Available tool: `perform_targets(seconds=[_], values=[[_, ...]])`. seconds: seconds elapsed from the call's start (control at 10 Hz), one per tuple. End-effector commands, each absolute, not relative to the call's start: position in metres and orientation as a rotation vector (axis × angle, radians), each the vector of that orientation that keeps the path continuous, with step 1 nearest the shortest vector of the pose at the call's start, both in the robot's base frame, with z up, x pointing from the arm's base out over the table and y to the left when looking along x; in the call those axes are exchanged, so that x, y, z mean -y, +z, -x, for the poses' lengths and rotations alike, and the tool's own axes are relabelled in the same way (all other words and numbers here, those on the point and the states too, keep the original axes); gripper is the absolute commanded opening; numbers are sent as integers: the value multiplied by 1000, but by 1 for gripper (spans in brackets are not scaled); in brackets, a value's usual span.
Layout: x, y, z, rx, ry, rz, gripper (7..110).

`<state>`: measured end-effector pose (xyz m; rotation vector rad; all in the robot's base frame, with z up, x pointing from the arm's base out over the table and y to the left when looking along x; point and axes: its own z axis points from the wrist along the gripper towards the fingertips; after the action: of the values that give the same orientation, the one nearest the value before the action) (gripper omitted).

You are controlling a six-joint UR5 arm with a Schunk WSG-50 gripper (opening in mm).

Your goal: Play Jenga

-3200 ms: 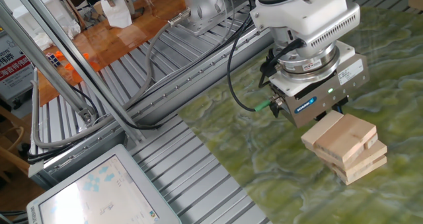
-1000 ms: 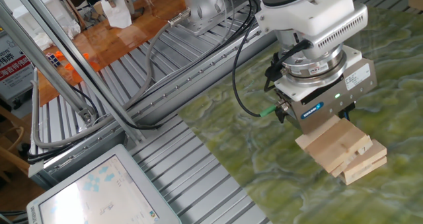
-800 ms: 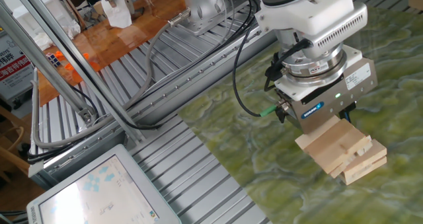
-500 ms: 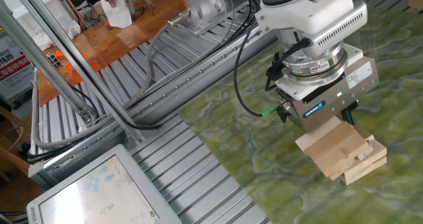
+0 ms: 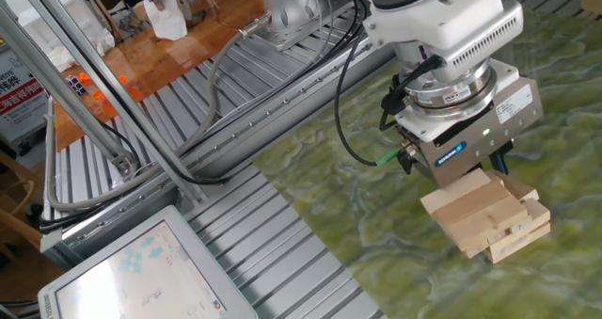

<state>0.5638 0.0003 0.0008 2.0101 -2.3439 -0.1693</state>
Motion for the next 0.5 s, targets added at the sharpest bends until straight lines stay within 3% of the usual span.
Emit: perform_targets(seconds=[0.0, 0.4], values=[[-2, 1, -561, 2354, -186, -1986, 7], [1, 2, -555, 2339, -198, -1964, 7]])
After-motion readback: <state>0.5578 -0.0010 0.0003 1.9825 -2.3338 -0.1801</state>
